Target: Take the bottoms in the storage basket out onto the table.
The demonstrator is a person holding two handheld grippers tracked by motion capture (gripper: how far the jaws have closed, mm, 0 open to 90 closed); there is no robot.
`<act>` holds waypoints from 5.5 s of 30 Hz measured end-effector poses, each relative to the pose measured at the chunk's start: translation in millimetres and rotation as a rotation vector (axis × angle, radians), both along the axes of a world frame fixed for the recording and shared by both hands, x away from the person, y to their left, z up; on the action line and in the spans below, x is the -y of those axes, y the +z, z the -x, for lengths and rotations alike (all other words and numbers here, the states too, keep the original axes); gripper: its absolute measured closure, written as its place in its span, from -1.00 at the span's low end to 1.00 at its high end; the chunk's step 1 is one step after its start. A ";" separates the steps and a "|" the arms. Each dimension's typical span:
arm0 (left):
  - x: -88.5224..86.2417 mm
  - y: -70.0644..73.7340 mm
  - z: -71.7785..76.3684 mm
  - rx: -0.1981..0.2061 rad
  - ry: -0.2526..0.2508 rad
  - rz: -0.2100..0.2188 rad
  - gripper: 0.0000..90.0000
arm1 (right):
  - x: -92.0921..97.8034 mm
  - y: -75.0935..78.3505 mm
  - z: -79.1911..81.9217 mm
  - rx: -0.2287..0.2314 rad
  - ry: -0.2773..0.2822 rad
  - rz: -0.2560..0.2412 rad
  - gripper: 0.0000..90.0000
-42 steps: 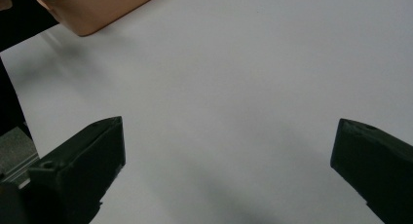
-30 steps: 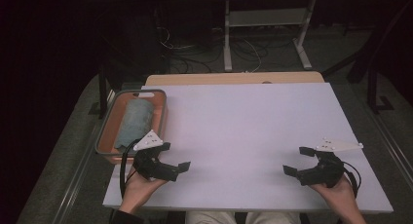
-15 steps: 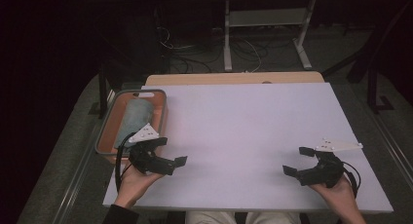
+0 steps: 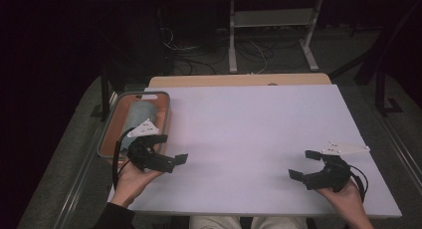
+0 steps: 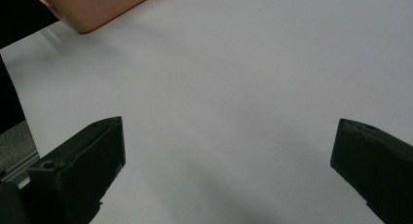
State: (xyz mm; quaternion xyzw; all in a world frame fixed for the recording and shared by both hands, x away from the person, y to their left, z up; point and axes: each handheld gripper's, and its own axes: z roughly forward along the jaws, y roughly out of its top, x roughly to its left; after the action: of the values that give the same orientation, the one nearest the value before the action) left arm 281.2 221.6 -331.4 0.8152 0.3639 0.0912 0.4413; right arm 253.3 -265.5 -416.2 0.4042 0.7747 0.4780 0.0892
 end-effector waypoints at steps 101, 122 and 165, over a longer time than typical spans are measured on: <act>-115.3 20.2 -93.1 -0.064 0.386 -0.016 -1.00 | 0.1 -2.1 -0.1 -0.005 0.008 0.008 -1.00; -124.0 0.7 -111.3 -0.112 0.439 -0.025 -1.00 | -0.8 -2.4 -0.2 -0.005 0.016 0.011 -1.00; -119.3 -49.2 -141.7 -0.256 0.493 -0.152 -1.00 | -6.3 -3.7 -0.7 -0.011 0.038 0.023 -1.00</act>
State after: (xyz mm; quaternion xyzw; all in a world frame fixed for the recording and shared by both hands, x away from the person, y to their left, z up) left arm 423.0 340.9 -380.6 0.7376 0.5961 0.1192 0.2940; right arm 254.0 -259.2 -419.9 0.3908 0.7882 0.4685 0.0806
